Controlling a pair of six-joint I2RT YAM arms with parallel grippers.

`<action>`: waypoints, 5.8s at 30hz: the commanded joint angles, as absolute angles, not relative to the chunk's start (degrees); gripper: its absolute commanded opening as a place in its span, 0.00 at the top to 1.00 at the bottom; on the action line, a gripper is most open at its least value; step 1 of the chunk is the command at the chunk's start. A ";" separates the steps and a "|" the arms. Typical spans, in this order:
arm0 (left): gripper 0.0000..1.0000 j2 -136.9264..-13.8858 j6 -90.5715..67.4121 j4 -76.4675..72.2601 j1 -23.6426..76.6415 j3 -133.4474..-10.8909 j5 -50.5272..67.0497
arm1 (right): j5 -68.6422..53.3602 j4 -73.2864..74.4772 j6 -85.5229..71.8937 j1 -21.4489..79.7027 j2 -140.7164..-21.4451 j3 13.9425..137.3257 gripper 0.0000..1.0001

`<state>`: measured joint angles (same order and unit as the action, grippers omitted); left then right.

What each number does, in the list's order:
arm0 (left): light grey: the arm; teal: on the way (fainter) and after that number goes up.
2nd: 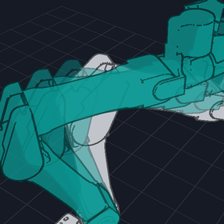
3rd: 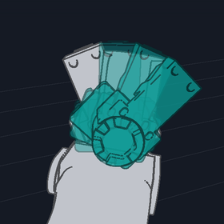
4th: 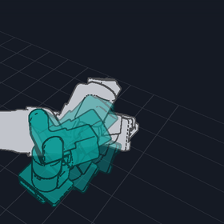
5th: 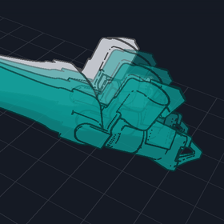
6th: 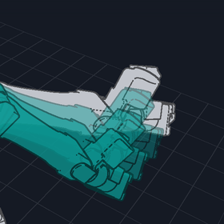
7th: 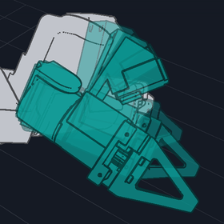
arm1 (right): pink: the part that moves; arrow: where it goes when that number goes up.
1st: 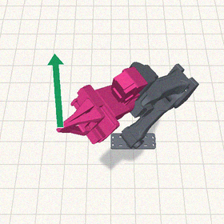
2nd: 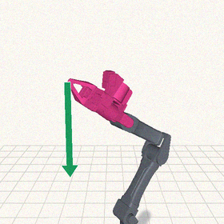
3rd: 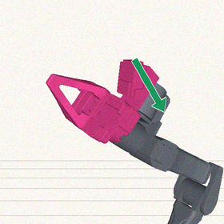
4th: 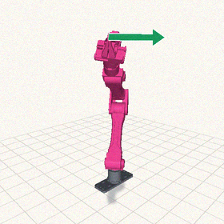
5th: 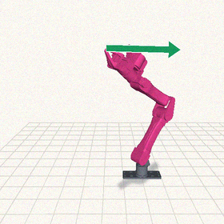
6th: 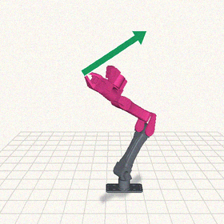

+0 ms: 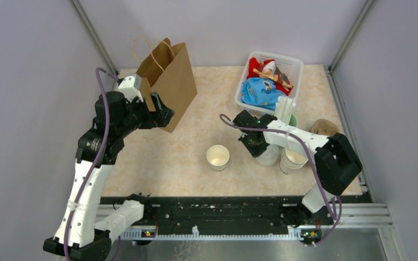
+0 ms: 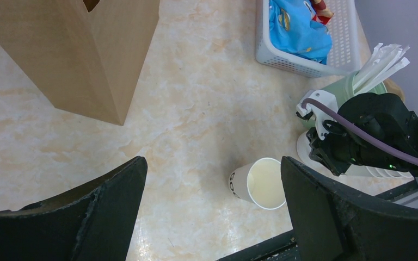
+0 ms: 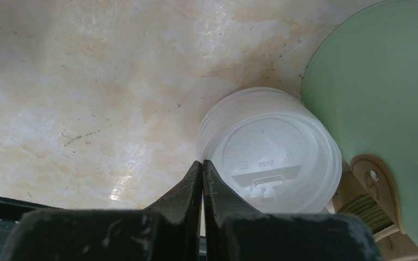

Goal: Pack the takeout coffee

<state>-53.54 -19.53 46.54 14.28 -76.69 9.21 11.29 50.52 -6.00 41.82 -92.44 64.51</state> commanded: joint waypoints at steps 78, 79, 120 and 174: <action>0.01 -59.45 -49.39 6.54 14.69 -70.30 51.05 | -40.23 -9.30 -92.70 36.51 -78.04 78.16 1.00; 0.01 -59.41 -49.39 6.34 14.80 -70.24 51.00 | -40.26 -9.09 -92.60 36.53 -78.12 78.07 1.00; 0.16 -62.77 -40.99 15.68 18.28 -74.97 46.17 | -37.01 -6.91 -91.47 36.47 -76.94 76.23 1.00; 0.19 -99.73 -24.45 67.65 54.14 -93.90 -6.75 | -16.46 55.75 -25.03 15.66 -71.97 86.12 0.35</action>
